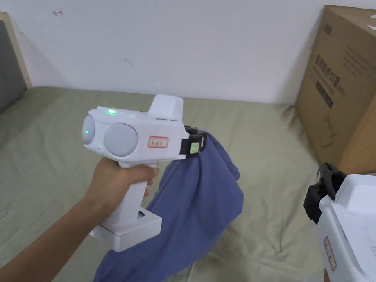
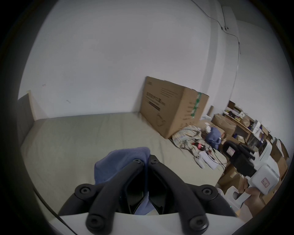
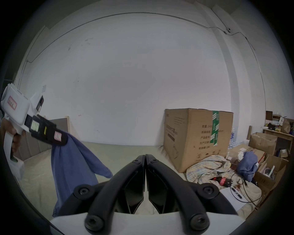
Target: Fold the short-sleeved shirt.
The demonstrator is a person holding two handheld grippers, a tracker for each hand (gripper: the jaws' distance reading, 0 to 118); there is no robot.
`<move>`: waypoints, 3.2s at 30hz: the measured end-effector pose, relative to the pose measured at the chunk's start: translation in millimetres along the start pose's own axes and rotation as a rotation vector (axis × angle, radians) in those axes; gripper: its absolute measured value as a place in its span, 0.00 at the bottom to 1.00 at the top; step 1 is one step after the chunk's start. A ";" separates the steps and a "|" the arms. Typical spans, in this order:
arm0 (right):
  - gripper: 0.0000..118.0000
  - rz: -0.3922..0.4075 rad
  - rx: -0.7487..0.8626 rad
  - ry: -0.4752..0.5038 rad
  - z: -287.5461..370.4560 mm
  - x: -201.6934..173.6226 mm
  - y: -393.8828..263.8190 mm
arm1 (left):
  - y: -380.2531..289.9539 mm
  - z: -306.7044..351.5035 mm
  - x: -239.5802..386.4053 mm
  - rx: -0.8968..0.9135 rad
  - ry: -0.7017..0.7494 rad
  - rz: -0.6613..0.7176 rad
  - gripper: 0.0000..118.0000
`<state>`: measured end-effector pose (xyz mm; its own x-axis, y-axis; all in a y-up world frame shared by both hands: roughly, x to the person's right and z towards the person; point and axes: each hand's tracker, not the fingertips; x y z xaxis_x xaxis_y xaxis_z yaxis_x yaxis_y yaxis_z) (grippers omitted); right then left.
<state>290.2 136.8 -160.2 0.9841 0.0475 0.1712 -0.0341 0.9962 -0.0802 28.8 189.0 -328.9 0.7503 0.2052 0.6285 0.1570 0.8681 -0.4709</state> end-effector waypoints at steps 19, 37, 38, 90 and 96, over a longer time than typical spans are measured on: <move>0.01 -0.002 -0.068 -0.016 8.3 4.6 -23.2 | -230.2 -142.6 15.4 -0.655 0.122 -0.095 0.00; 0.01 0.003 -0.025 -0.005 19.7 -5.3 -0.7 | -133.9 -5.0 9.4 -0.088 0.193 0.112 0.89; 0.01 0.002 -0.017 -0.005 20.2 -6.4 1.4 | -124.7 8.1 8.5 -0.027 0.208 0.091 0.89; 0.01 0.018 -0.099 0.052 -13.1 -31.9 -25.3 | -263.1 2.9 -132.8 -0.445 0.537 0.511 0.86; 0.01 0.018 -0.132 0.054 -20.0 -29.3 -35.4 | -290.4 -20.5 -130.3 -0.511 0.575 0.475 0.73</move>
<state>266.1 98.7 -182.0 0.9916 0.0577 0.1160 -0.0320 0.9767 -0.2122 -101.4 -99.0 -286.6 0.9925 0.1140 -0.0448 -0.0885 0.4146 -0.9057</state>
